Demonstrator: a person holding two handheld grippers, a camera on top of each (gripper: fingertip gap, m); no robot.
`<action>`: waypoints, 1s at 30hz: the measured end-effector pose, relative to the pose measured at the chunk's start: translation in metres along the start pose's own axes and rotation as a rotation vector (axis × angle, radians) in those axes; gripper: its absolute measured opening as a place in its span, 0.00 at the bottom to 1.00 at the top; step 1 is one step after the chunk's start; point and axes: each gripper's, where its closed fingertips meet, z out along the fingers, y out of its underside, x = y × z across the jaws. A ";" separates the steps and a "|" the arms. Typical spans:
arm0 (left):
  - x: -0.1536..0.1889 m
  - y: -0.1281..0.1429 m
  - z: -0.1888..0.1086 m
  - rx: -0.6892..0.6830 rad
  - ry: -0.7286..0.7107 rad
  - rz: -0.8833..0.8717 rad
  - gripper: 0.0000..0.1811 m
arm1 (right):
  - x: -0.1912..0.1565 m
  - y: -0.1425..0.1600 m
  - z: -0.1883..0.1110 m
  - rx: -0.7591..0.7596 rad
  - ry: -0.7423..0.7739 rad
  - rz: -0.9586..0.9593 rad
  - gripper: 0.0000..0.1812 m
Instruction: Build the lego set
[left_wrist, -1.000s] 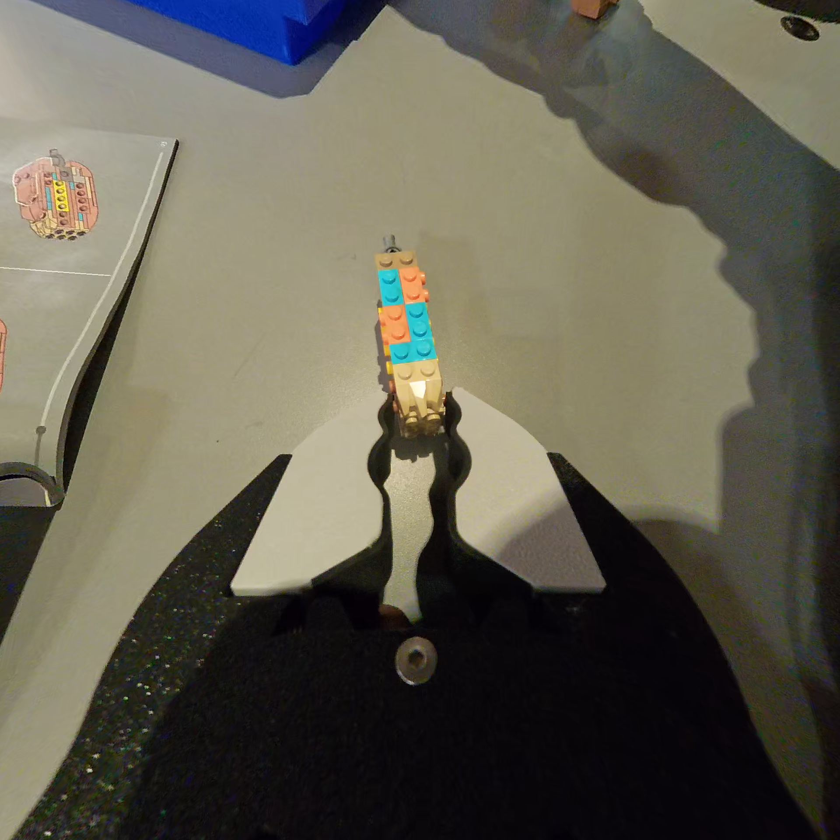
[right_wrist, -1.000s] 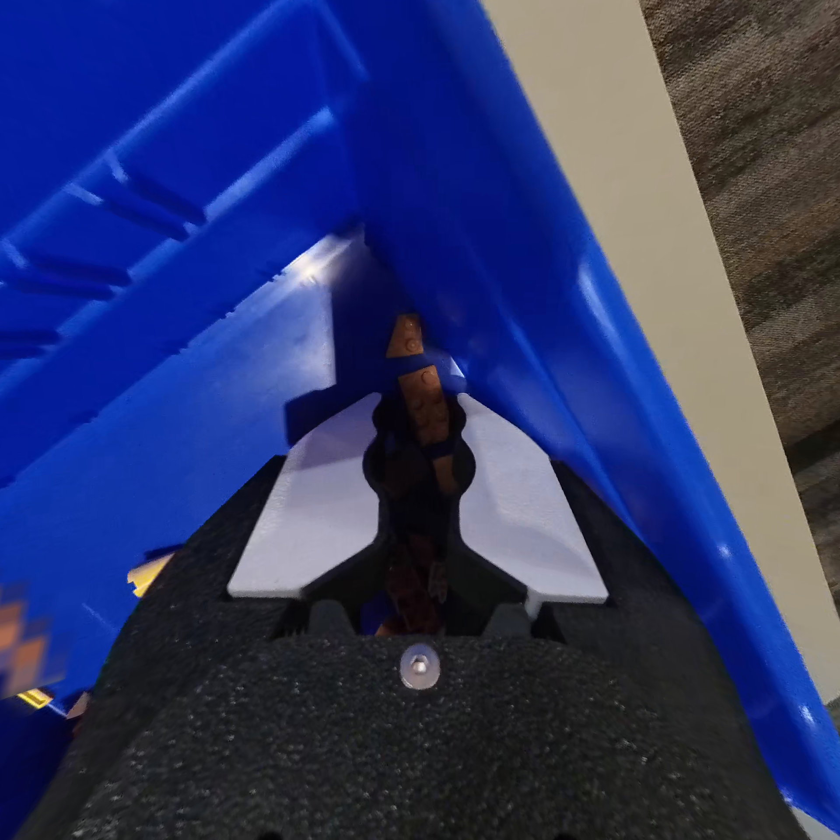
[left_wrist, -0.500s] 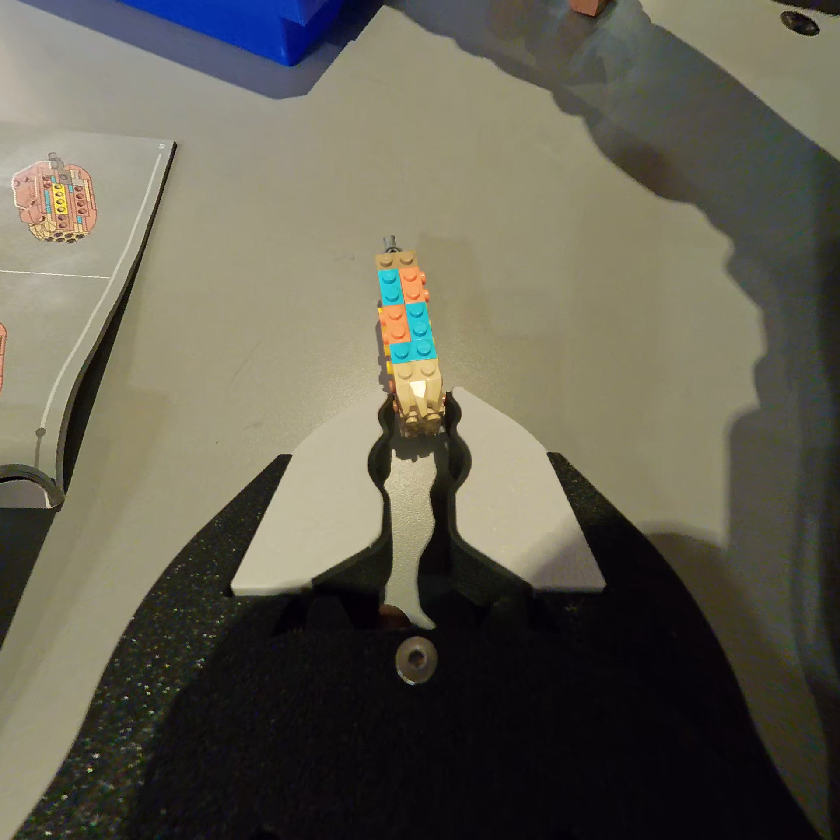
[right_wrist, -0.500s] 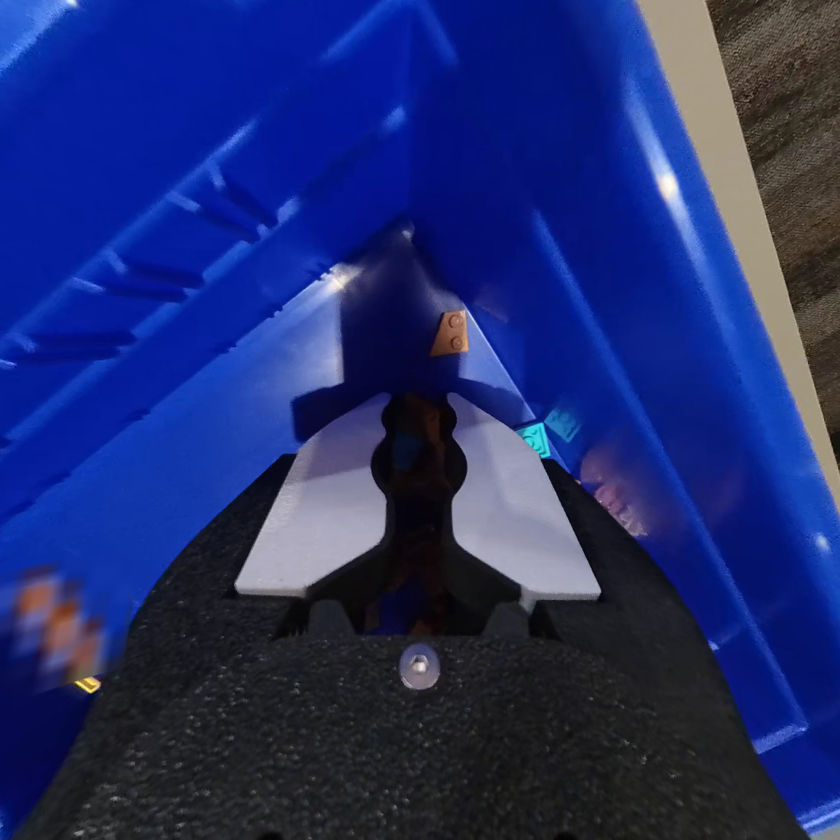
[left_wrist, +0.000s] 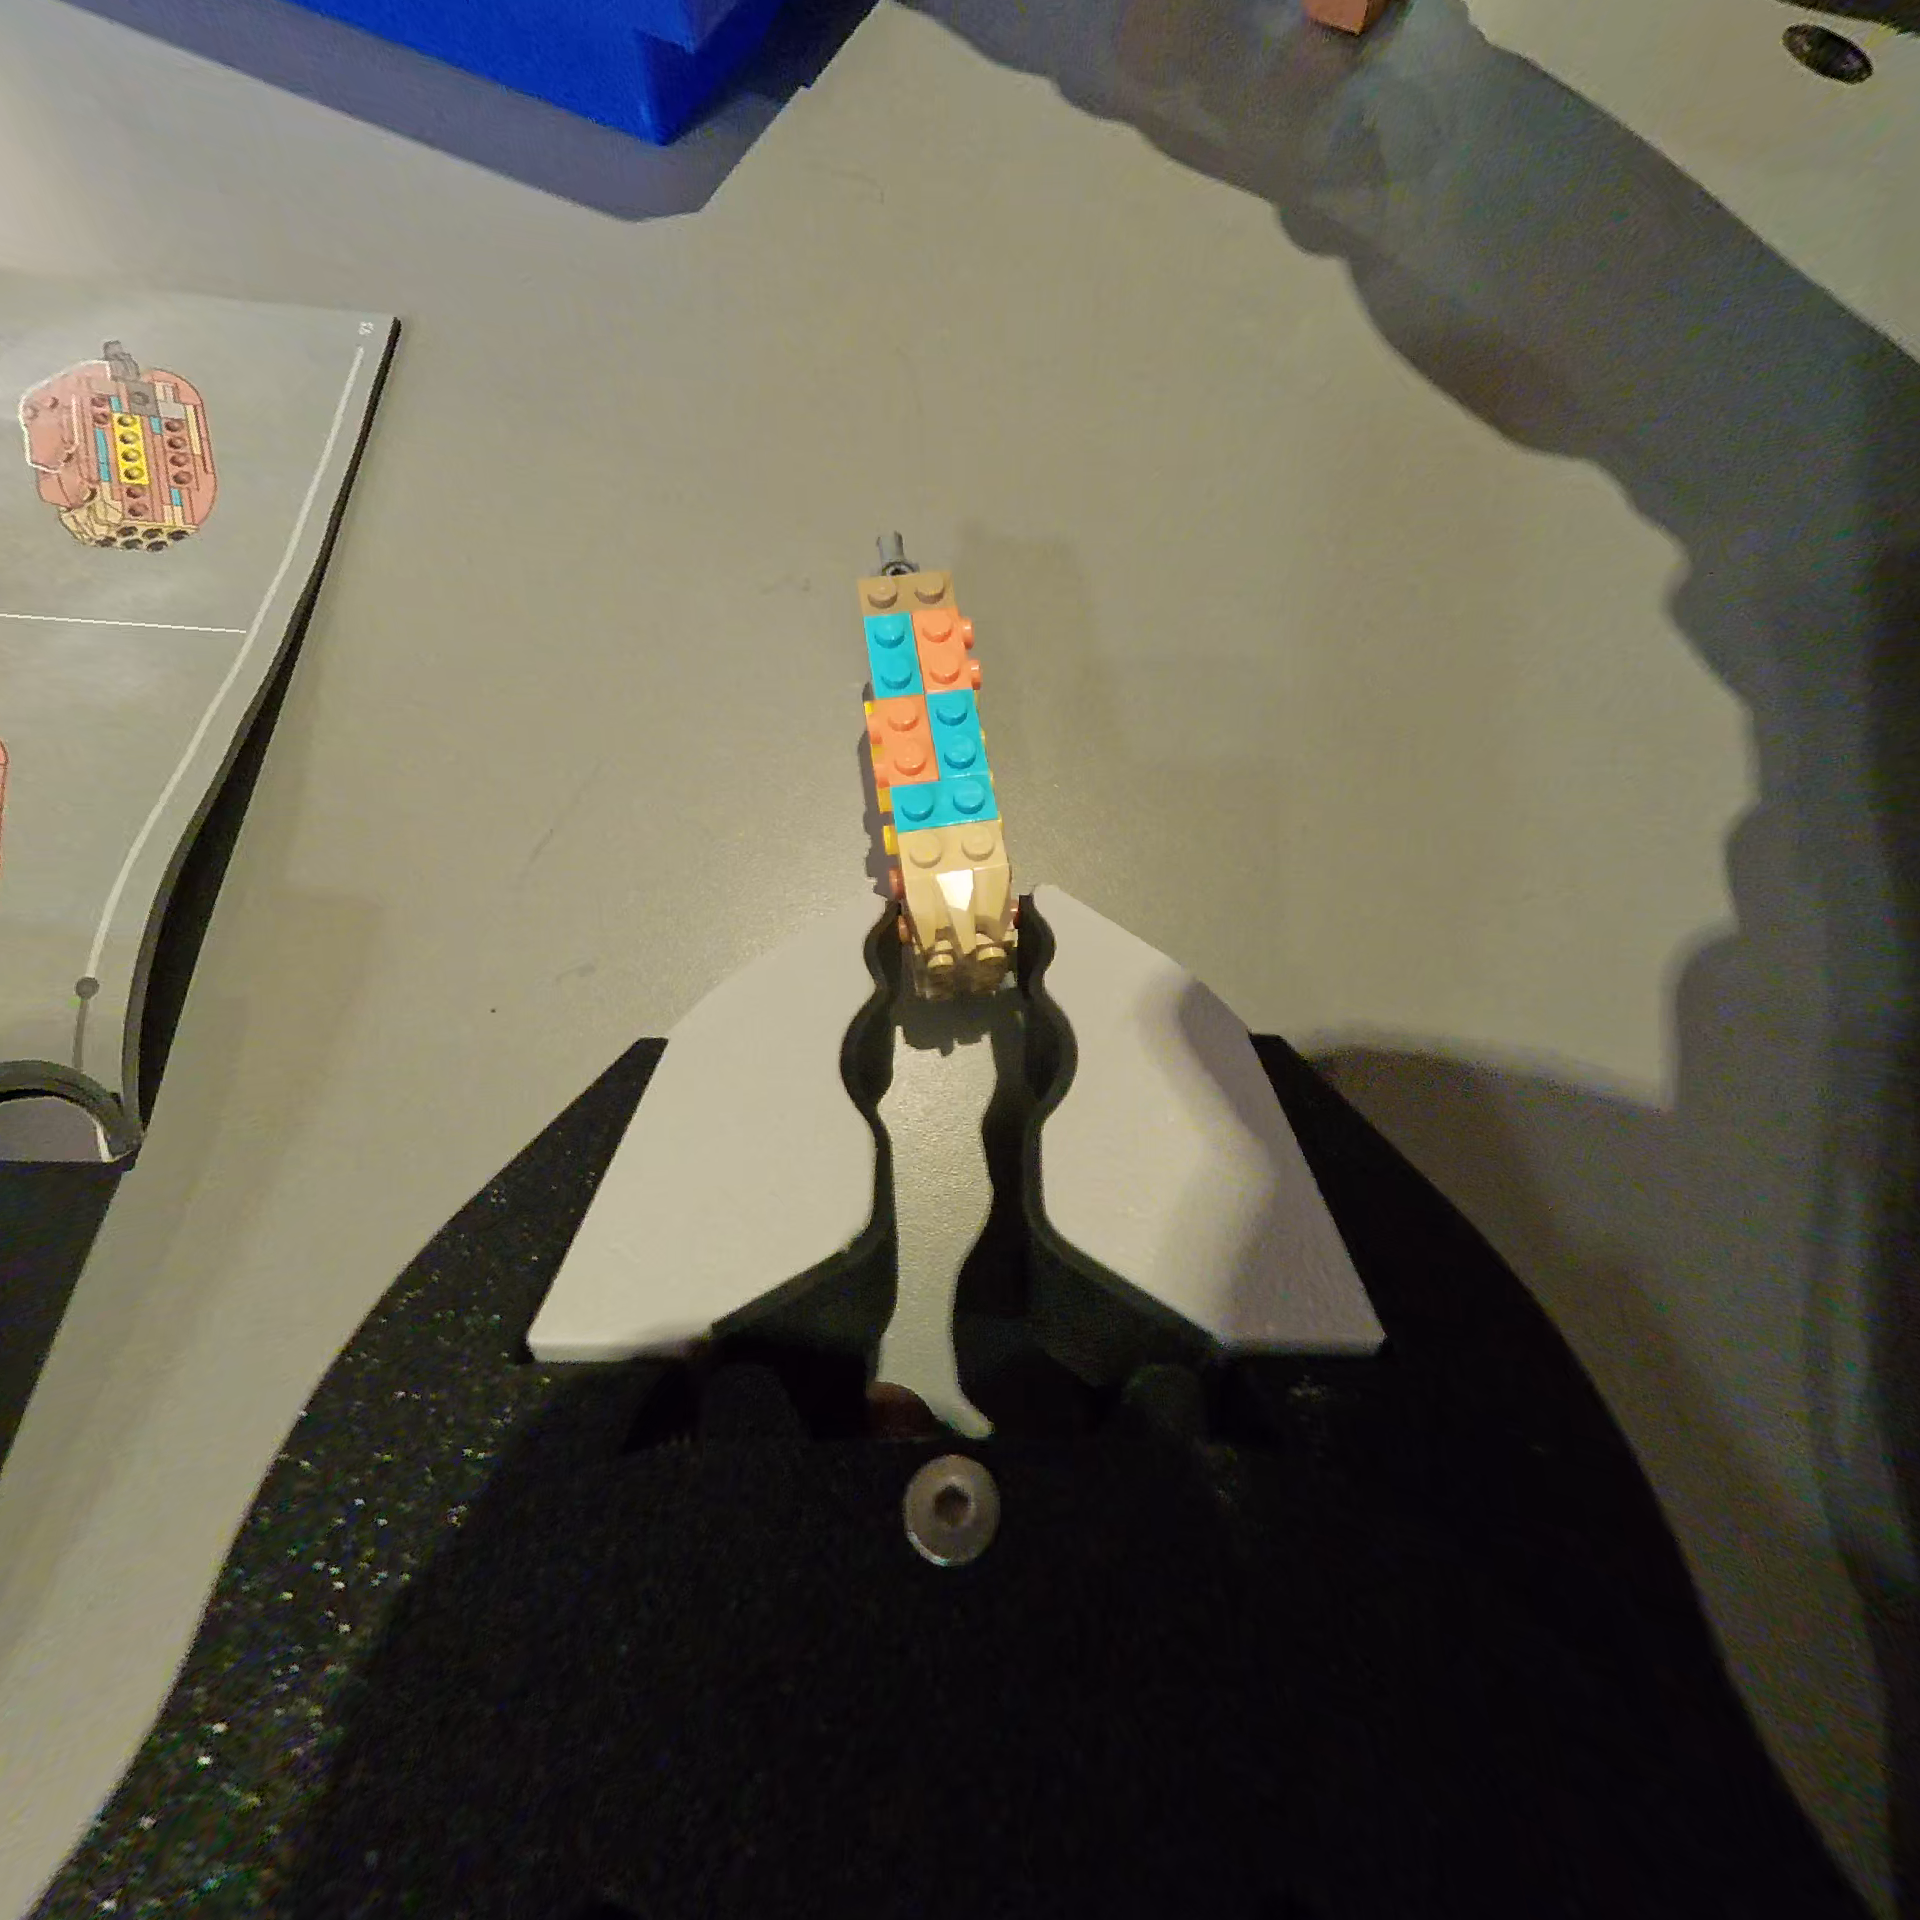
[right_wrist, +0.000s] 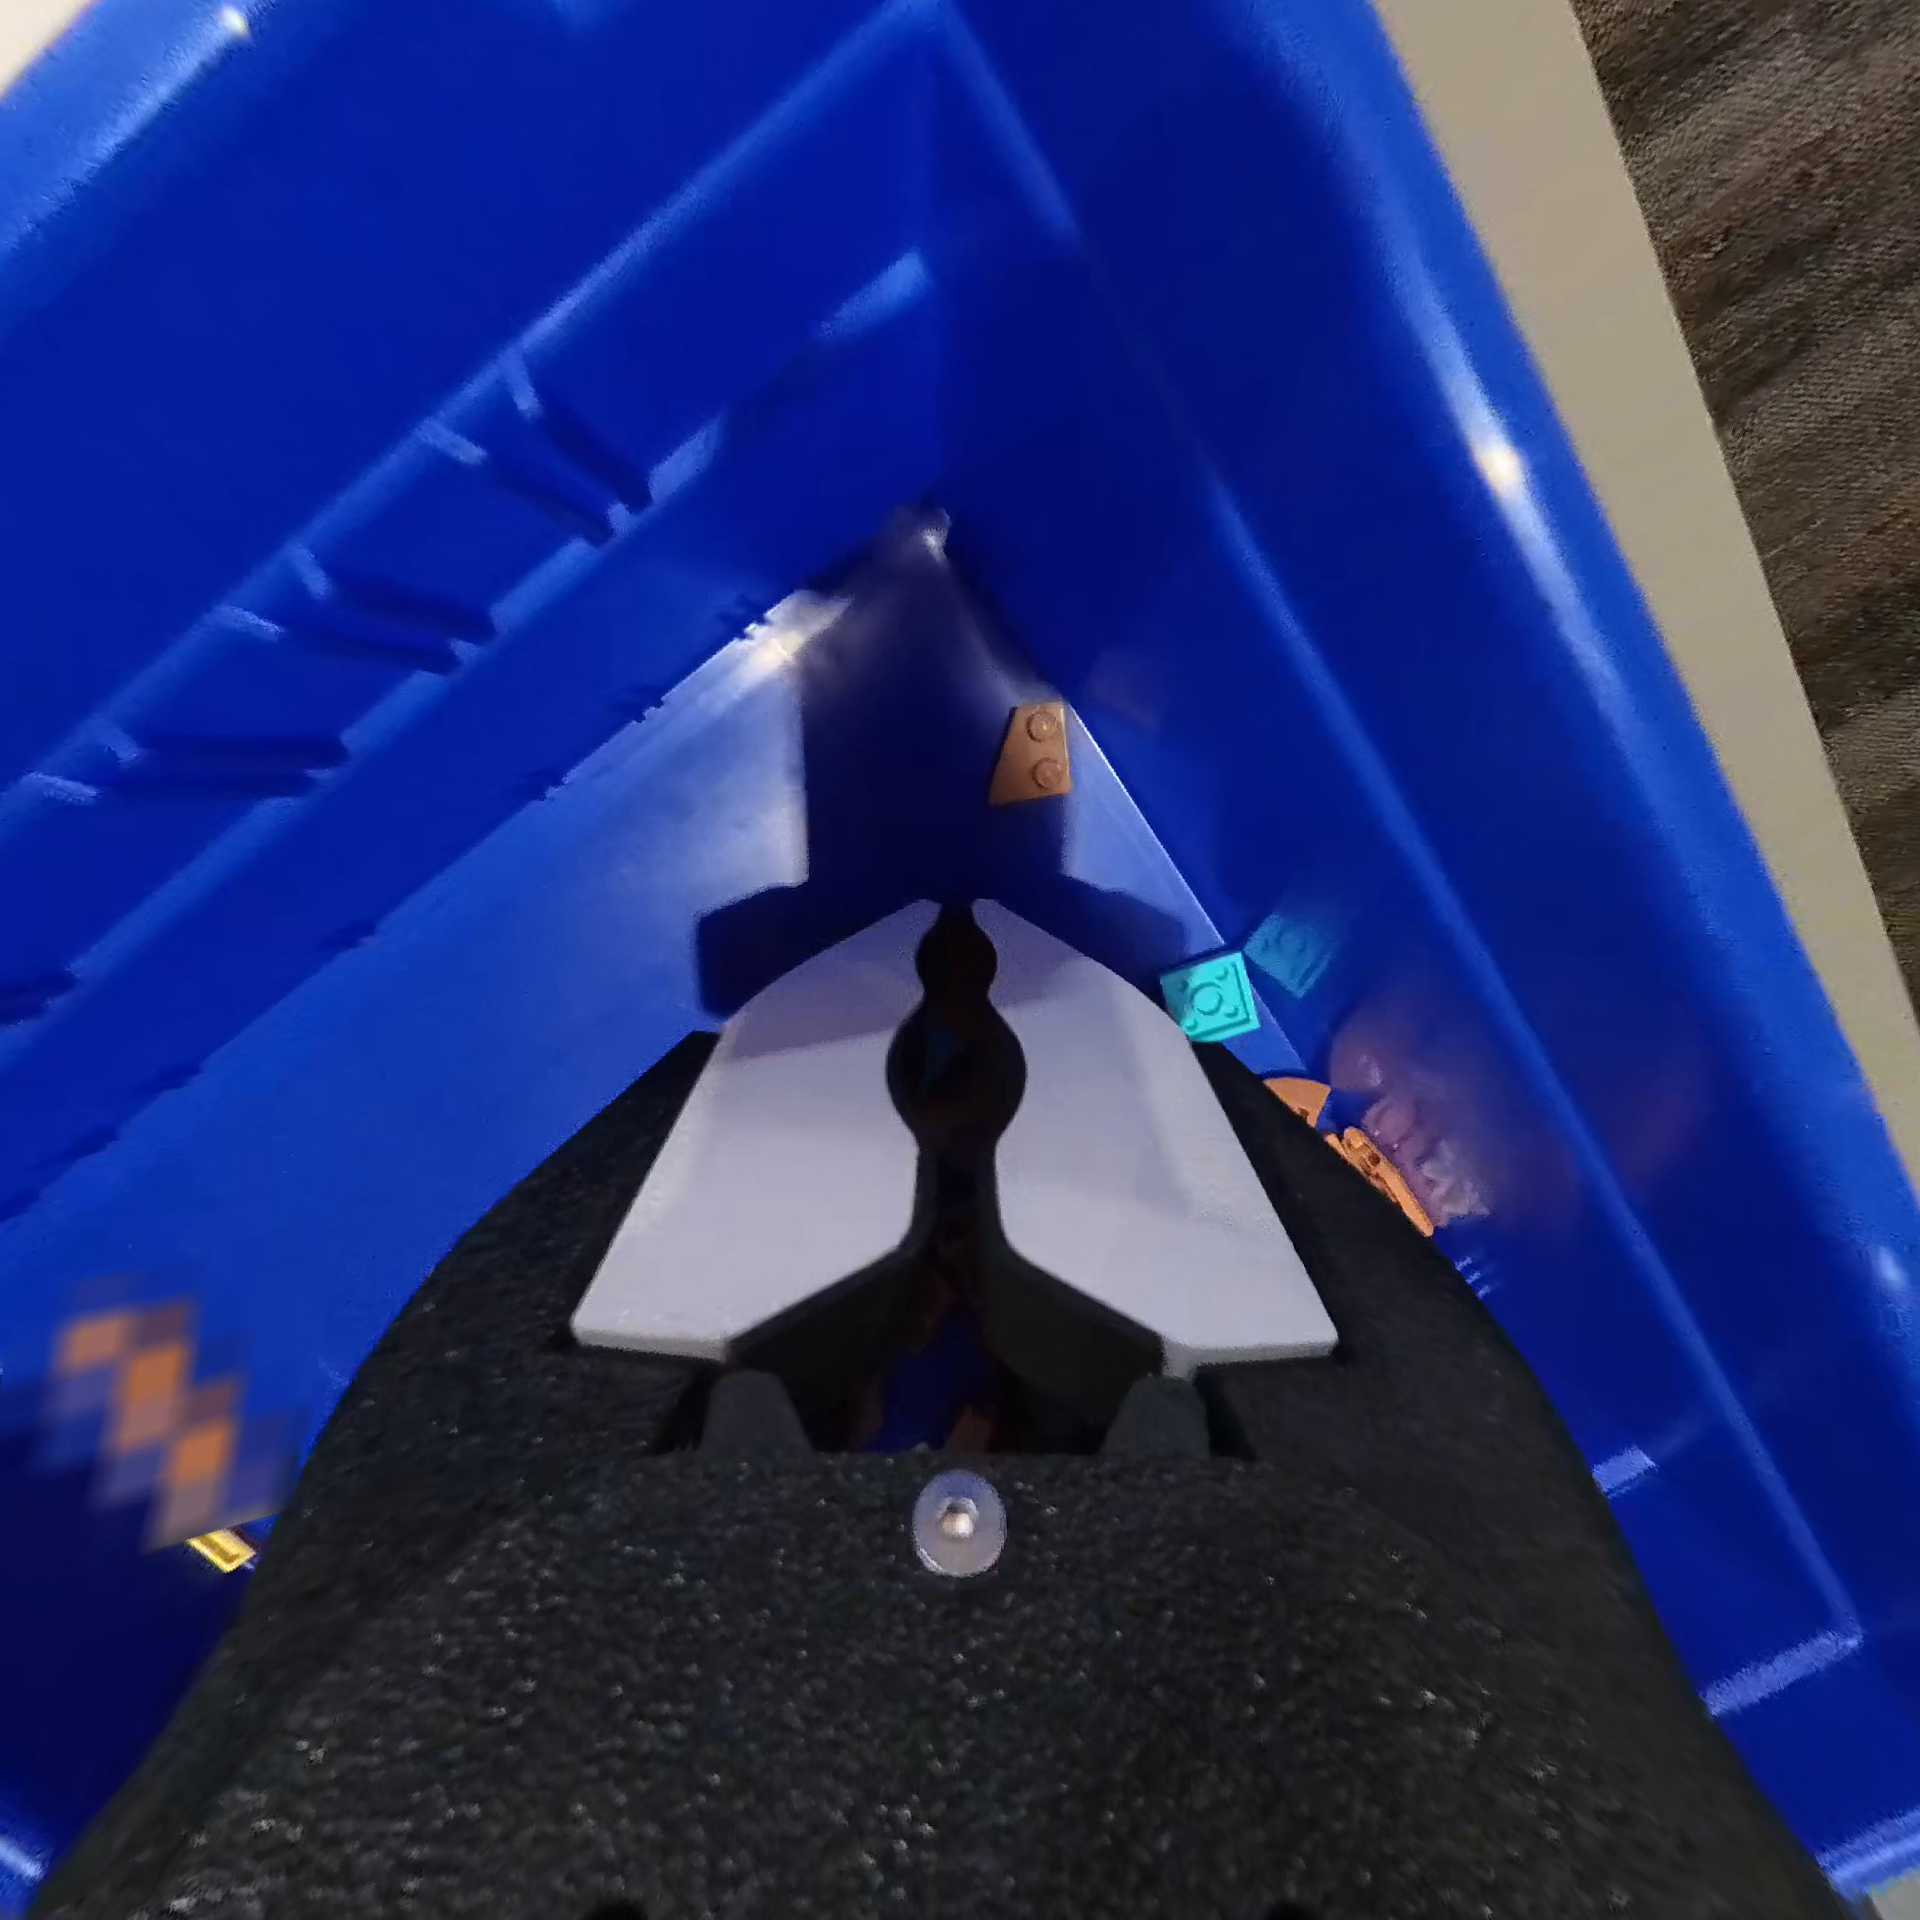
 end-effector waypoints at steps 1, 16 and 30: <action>0.000 0.000 0.000 0.000 0.000 -0.002 0.12 | 0.000 0.000 -0.001 0.002 -0.003 0.001 0.00; 0.000 0.000 0.000 0.000 0.004 -0.002 0.12 | 0.014 0.007 -0.013 -0.033 0.050 0.015 0.07; 0.001 0.000 0.000 0.001 0.006 0.000 0.12 | 0.009 0.032 -0.011 -0.230 0.110 -0.178 0.19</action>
